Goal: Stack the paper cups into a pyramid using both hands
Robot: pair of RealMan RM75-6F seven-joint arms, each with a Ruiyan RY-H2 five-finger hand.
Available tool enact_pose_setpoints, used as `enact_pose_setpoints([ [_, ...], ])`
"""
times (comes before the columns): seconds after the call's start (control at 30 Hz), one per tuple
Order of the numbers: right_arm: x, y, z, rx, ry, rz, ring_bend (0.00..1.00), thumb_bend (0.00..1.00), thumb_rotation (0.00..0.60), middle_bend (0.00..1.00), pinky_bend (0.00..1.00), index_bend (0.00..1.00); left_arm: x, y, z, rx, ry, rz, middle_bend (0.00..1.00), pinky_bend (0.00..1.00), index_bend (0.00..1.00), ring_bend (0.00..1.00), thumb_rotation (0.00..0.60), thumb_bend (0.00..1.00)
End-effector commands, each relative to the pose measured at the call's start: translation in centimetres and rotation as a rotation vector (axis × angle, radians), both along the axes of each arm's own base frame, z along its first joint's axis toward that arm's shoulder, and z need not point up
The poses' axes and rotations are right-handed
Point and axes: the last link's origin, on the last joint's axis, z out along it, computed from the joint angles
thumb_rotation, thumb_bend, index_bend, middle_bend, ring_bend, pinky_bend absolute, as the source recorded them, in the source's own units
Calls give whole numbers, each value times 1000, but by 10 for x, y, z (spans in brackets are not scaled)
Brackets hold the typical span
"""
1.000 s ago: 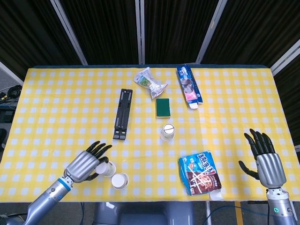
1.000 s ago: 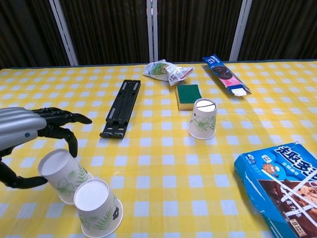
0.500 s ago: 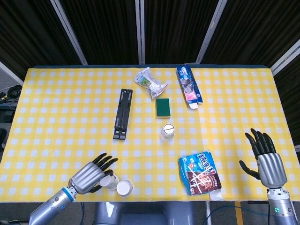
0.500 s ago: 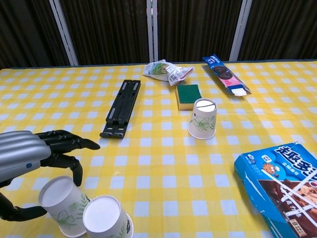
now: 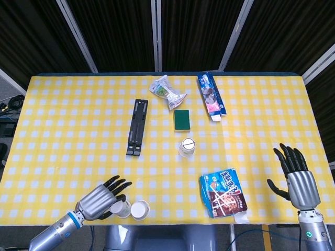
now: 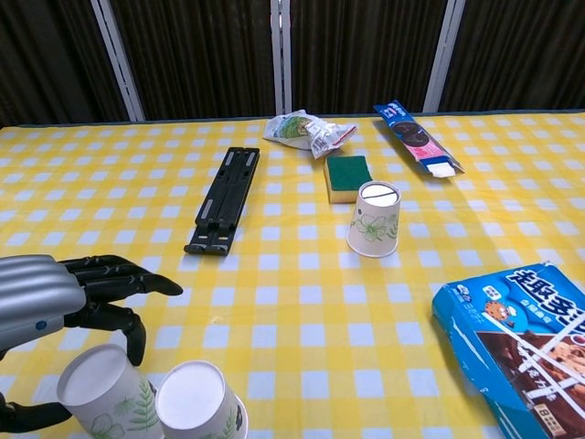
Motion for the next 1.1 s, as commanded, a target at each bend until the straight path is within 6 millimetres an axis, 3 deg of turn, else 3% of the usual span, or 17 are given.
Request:
enact_pose_setpoints([
  [0.03, 0, 0, 0, 1, 0, 0, 0, 151, 600, 0, 0, 0, 0, -1, 0, -5, 0, -2, 0, 0, 359, 0, 600, 332],
  [0.1, 0, 0, 0, 2, 0, -1, 0, 152, 600, 0, 0, 0, 0, -1, 0, -9, -1, -3, 0, 0, 323, 0, 600, 329],
  [0.23, 0, -1, 0, 2, 0, -2, 0, 152, 600, 0, 0, 0, 0, 0, 0, -8, 0, -4, 0, 0, 60, 0, 600, 244],
  [0.3, 0, 0, 0, 2, 1, -2, 0, 152, 600, 0, 0, 0, -1, 0, 0, -4, -1, -4, 0, 0, 3, 0, 600, 204],
  [0.7, -1, 0, -2, 5, 9, -5, 0, 152, 600, 0, 0, 0, -5, -2, 8, 11, -63, 36, 0, 0, 0, 0, 600, 191],
  [0.93, 0, -2, -3, 7, 20, -5, 0, 152, 600, 0, 0, 0, -17, 3, 40, 173, -191, 71, 0, 0, 0, 0, 600, 192],
  [1.1, 4, -10, -2, 24, -1, -1, 0, 152, 600, 0, 0, 12, -35, 13, 70, 378, -210, 109, 0, 0, 0, 0, 600, 191],
])
